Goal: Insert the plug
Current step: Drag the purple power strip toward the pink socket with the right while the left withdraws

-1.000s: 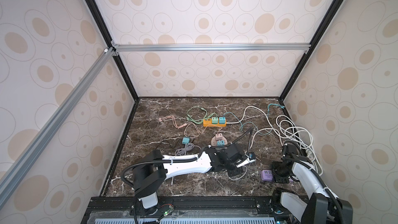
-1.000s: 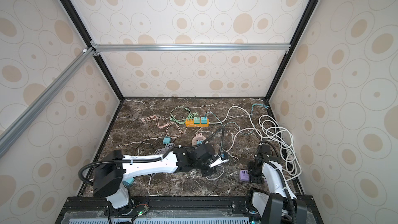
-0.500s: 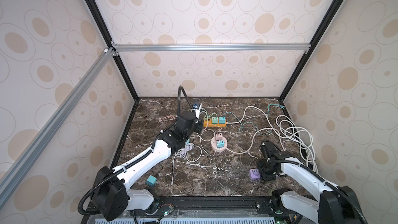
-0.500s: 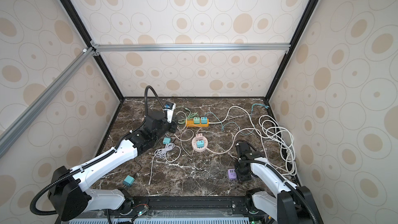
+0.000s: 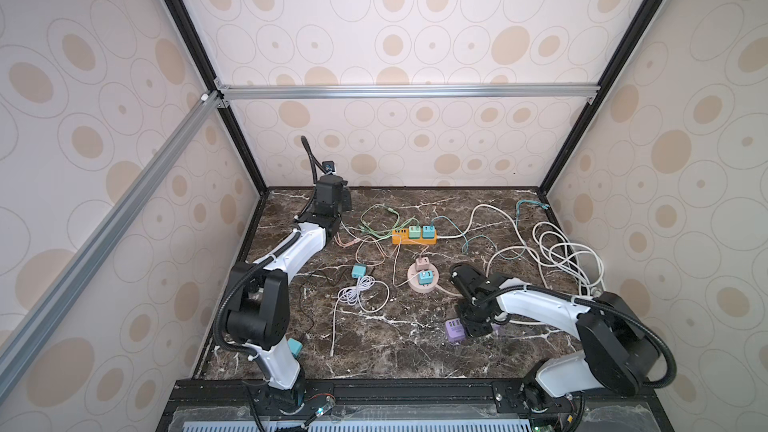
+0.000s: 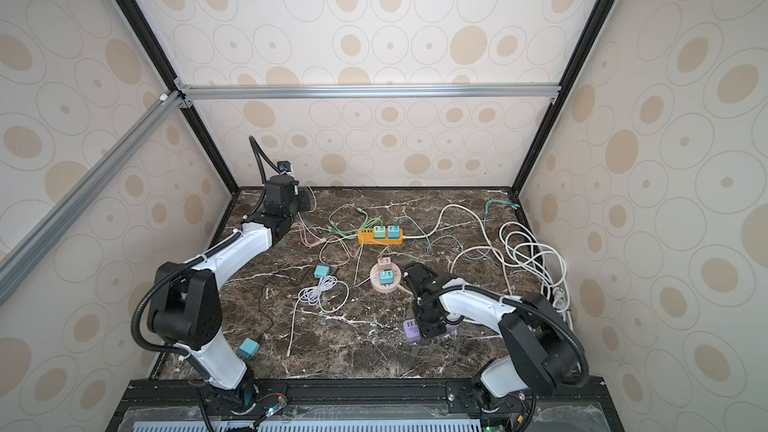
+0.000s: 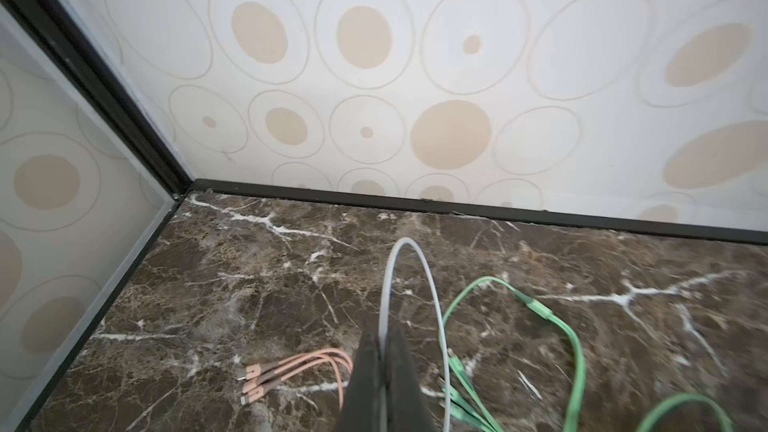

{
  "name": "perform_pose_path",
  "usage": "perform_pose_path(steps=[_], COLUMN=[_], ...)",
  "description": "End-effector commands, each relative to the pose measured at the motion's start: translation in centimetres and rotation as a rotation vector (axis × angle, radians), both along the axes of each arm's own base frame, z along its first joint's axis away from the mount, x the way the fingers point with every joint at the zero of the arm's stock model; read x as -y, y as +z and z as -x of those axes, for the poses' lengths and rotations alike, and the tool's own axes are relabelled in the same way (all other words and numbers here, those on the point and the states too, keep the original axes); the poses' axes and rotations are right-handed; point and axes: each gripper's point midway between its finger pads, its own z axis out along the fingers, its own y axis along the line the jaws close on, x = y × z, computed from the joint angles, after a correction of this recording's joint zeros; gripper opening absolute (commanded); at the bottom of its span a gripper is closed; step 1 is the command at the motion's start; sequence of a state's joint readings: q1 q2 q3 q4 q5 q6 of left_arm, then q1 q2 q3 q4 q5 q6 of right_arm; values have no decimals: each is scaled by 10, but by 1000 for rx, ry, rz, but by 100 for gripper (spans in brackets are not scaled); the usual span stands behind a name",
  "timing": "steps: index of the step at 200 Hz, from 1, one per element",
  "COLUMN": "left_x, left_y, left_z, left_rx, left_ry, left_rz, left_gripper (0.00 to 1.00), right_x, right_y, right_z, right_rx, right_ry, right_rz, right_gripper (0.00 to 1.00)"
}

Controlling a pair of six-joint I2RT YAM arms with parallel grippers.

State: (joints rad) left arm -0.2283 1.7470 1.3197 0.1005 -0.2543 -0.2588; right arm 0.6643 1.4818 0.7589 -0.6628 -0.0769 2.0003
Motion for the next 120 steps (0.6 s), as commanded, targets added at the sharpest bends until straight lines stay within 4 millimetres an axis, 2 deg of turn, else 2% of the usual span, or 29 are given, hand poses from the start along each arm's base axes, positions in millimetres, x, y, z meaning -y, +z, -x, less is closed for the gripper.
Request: perform_pose_path(steps=[1, 5, 17, 33, 50, 72, 88, 100, 120], left_x=[-29, -32, -37, -38, -34, -35, -37, -39, -41], left_y=[-14, -21, -40, -58, -67, -70, -65, -58, -46], left_z=[-19, -21, -23, -23, -23, -18, -13, -10, -6], left_rx=[-3, -20, -61, -106, -136, -158, -150, -138, -133], left_ry=[95, 102, 114, 110, 86, 79, 80, 79, 75], left_rz=[62, 63, 64, 59, 51, 32, 16, 2, -29], left_gripper=[0, 0, 11, 21, 23, 33, 49, 62, 75], right_x=[-46, -52, -66, -80, -88, -98, -107, -112, -114], right_y=[-1, -1, 0, 3, 6, 10, 13, 14, 17], right_z=[-7, -9, -12, -17, -19, -21, -22, -24, -27], right_rx=[-50, -53, -58, -55, -52, -48, -37, -26, -2], right_ry=[-168, -162, -148, -135, -141, -161, -170, -183, -174], right_rz=[-113, -123, -134, -145, -151, -166, -172, -181, -188], right_gripper=[48, 48, 49, 50, 50, 51, 53, 62, 73])
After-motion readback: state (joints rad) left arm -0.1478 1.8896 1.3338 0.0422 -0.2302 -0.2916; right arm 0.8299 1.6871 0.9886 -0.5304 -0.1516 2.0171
